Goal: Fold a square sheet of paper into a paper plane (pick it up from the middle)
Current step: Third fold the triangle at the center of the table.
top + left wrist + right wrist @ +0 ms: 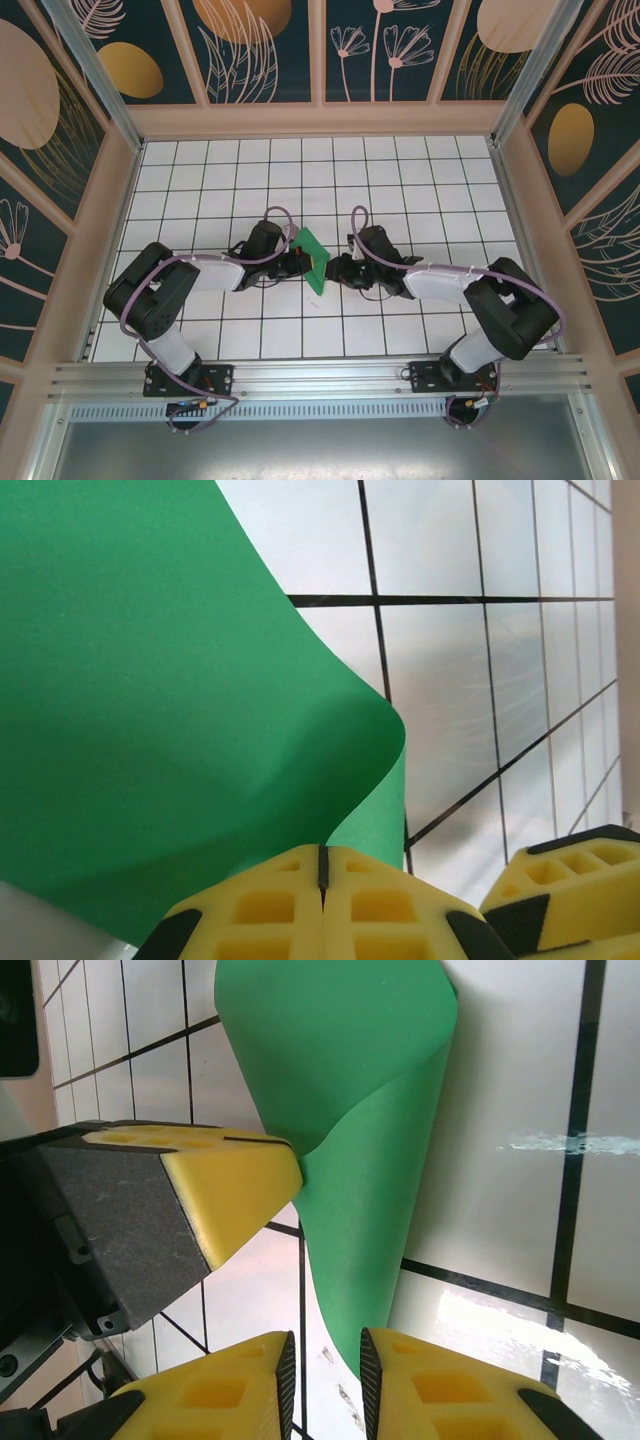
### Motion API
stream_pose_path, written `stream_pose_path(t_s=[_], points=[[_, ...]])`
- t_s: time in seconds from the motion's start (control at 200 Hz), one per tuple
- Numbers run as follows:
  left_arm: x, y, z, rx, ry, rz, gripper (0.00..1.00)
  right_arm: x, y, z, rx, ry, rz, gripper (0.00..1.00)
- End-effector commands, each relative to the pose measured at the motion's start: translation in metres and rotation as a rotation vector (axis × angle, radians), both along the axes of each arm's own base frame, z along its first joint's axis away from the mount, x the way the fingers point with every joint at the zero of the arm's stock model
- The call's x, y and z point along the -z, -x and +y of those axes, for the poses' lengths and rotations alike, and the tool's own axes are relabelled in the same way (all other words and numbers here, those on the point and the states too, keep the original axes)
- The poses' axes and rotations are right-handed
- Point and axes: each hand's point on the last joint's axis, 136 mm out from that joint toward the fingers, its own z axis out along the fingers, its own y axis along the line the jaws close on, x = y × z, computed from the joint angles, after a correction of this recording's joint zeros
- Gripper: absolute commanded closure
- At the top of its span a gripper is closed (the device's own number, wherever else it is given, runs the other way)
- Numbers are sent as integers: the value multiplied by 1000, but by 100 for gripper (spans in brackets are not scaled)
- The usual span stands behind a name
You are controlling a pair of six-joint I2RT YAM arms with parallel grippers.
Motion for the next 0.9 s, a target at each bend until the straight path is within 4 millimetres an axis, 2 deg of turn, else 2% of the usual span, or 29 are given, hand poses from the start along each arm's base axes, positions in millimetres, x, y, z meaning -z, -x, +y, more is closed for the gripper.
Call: stream_pose_path(t_s=[0.0, 0.305, 0.495, 0.661, 0.891], points=[[2, -4, 7, 18, -73, -29, 96, -2, -4, 6, -20, 18, -19, 74], [0, -13, 12, 34, -146, -61, 96, 6, -7, 13, -26, 36, -2, 81], [-3, -14, 17, 33, -172, -80, 97, 3, -9, 21, -40, 12, -6, 82], [-5, -14, 24, 33, -183, -80, 98, 7, -16, 19, -12, 48, -5, 80], [-8, -22, 28, 46, -211, -104, 98, 2, -18, 29, -44, 21, -10, 79]])
